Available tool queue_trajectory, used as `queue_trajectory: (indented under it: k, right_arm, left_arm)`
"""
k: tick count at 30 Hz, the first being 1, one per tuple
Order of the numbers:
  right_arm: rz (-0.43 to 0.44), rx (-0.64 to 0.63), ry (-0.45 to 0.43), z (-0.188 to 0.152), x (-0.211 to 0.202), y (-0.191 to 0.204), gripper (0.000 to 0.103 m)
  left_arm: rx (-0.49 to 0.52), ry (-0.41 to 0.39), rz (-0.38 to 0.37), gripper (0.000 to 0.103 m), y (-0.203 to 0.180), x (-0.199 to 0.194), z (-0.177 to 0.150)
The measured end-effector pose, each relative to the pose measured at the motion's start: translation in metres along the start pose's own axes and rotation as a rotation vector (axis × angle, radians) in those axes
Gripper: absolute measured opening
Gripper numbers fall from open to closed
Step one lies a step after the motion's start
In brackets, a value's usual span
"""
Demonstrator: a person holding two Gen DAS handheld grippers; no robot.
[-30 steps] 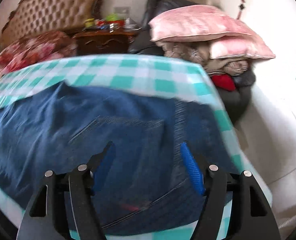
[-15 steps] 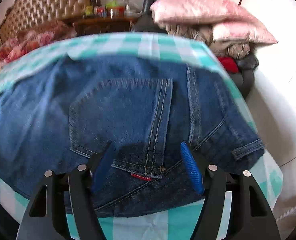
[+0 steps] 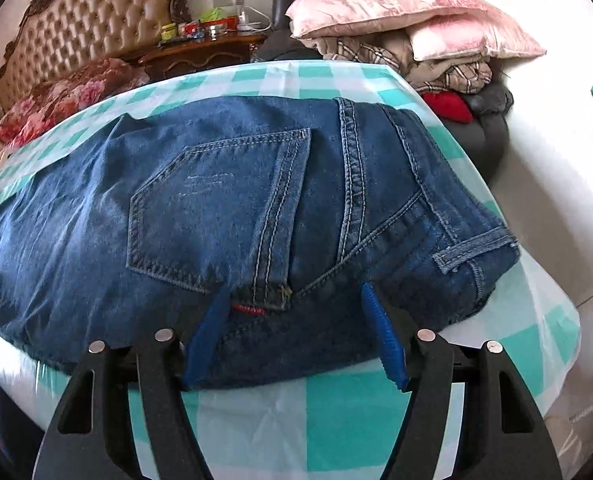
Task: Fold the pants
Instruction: 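Move the right tool to the jeans waistband edge near the left tool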
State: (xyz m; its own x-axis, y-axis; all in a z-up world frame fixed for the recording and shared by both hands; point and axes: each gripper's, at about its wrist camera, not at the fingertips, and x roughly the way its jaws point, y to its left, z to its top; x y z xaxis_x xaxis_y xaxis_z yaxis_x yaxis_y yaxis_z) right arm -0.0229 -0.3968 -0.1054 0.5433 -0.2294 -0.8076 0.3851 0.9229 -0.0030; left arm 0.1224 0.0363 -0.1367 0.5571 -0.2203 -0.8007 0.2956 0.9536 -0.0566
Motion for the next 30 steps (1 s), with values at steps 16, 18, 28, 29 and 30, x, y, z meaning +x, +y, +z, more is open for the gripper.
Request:
queue_trajectory:
  k: [16, 18, 28, 29, 30]
  right_arm:
    - [-0.111, 0.061, 0.034, 0.006, 0.002, -0.052, 0.051]
    - [-0.093, 0.086, 0.024, 0.003, -0.006, -0.057, 0.051]
    - [0.28, 0.269, 0.098, -0.025, -0.045, -0.036, 0.053]
    - [0.358, 0.3, 0.122, -0.027, -0.042, -0.031, 0.053]
    - [0.399, 0.313, 0.135, -0.029, -0.039, -0.024, 0.053]
  left_arm:
    - [0.178, -0.094, -0.349, 0.055, -0.144, -0.044, 0.0]
    - [0.229, -0.098, -0.387, 0.055, -0.165, -0.049, -0.008]
    - [0.607, -0.165, -0.337, 0.048, -0.249, -0.038, -0.054]
    - [0.6, -0.151, -0.339, 0.033, -0.247, -0.033, -0.054]
    - [0.595, -0.137, -0.331, 0.022, -0.244, -0.028, -0.053]
